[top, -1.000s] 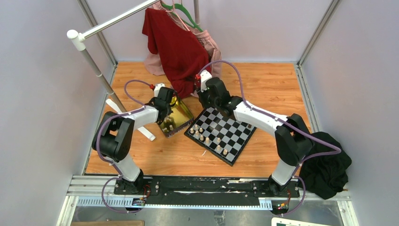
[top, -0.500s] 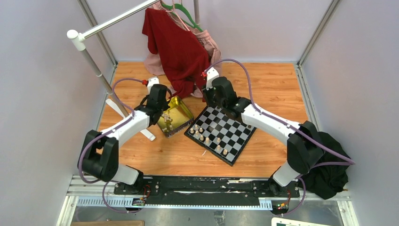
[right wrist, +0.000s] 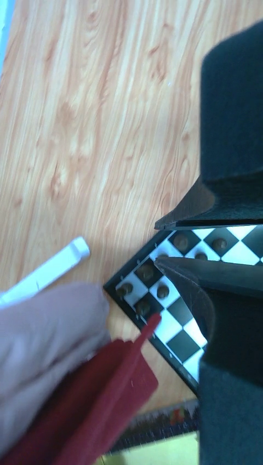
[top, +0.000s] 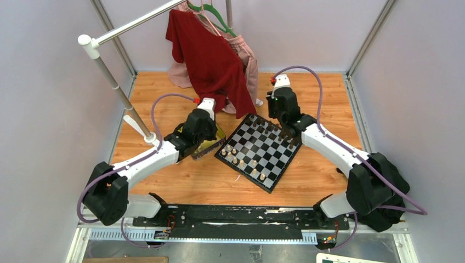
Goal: Set up the chess pieces on the board
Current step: Place the chess piece on the chessboard.
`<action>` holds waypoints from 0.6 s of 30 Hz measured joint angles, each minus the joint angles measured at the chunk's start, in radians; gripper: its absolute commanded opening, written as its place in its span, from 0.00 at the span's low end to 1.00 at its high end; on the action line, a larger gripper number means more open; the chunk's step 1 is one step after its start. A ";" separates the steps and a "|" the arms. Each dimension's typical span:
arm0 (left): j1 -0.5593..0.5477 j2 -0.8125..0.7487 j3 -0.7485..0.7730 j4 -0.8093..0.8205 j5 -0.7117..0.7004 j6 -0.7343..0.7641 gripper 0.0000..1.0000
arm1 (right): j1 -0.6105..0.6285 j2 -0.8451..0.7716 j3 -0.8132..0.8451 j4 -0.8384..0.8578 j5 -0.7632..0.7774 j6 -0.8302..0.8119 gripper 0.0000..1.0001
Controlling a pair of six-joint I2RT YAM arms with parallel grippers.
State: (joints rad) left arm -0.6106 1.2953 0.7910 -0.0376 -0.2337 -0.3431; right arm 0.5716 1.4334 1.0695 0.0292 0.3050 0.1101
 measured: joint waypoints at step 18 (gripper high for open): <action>-0.227 0.176 0.175 -0.079 0.050 0.180 0.00 | -0.123 -0.024 -0.057 0.000 0.005 0.051 0.29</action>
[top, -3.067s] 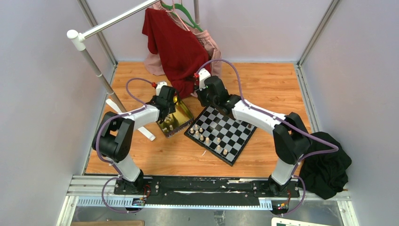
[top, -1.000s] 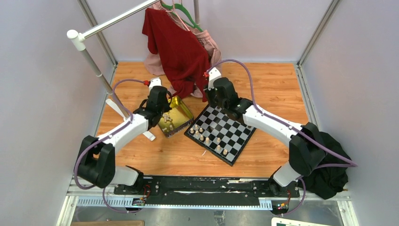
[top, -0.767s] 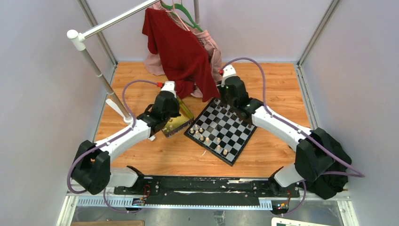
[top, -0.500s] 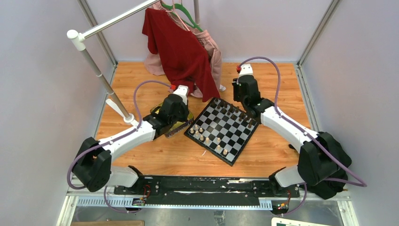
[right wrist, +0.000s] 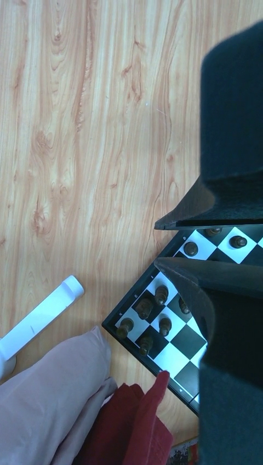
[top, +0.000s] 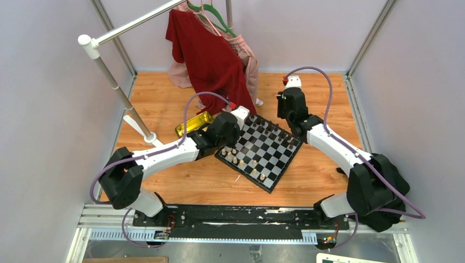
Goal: Set up the chess pieces on the board
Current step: Place the chess piece on the chessboard.
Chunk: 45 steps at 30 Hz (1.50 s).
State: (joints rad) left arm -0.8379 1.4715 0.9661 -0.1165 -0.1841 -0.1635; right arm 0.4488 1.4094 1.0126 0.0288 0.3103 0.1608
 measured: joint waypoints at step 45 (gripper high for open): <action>-0.100 0.187 -0.030 0.056 -0.006 0.039 0.14 | -0.052 -0.024 -0.056 0.004 -0.056 0.027 0.30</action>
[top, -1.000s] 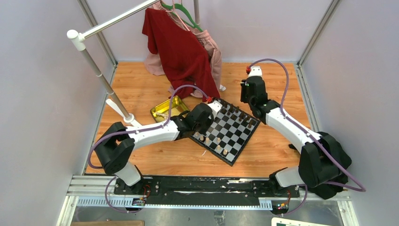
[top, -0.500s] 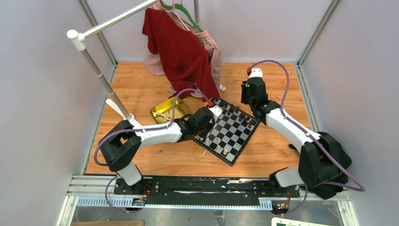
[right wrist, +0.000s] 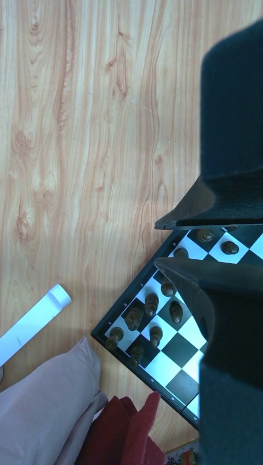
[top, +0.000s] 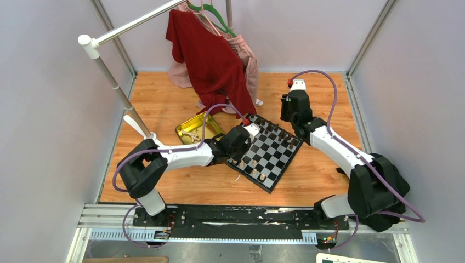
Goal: Set up the chess pieces on the board
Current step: Place the chess piece on the chessboard.
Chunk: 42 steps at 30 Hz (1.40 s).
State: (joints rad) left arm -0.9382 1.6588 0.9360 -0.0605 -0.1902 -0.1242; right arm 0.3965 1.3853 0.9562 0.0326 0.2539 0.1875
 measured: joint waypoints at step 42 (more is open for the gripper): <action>-0.002 -0.111 -0.022 -0.012 -0.135 -0.032 0.54 | 0.000 0.000 0.000 0.001 -0.021 0.005 0.30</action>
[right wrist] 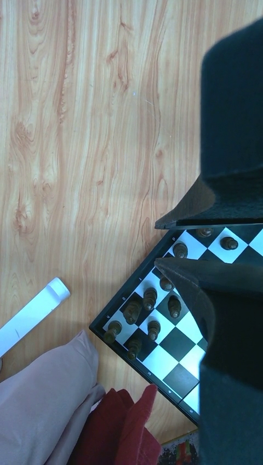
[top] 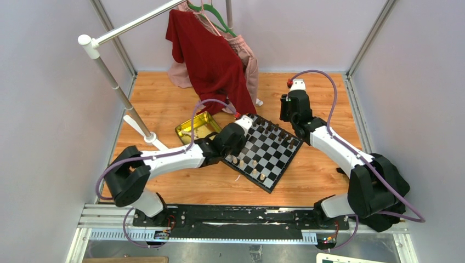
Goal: Set up the chess pieces on the board
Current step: Place the chess piece on the chessboard, then pick up the chess piece from the storage box.
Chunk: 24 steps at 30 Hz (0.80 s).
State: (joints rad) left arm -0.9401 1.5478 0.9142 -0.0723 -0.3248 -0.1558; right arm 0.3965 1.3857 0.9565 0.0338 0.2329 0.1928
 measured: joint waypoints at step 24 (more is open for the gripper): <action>0.508 -0.088 0.071 -0.249 -0.297 -0.530 0.60 | 0.000 0.043 0.034 0.021 -0.120 -0.003 0.29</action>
State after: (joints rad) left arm -0.4320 1.4601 0.9855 -0.3214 -0.6216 -0.6857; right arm 0.3965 1.4284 0.9905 0.0544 0.1131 0.1898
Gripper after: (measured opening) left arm 0.614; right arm 0.296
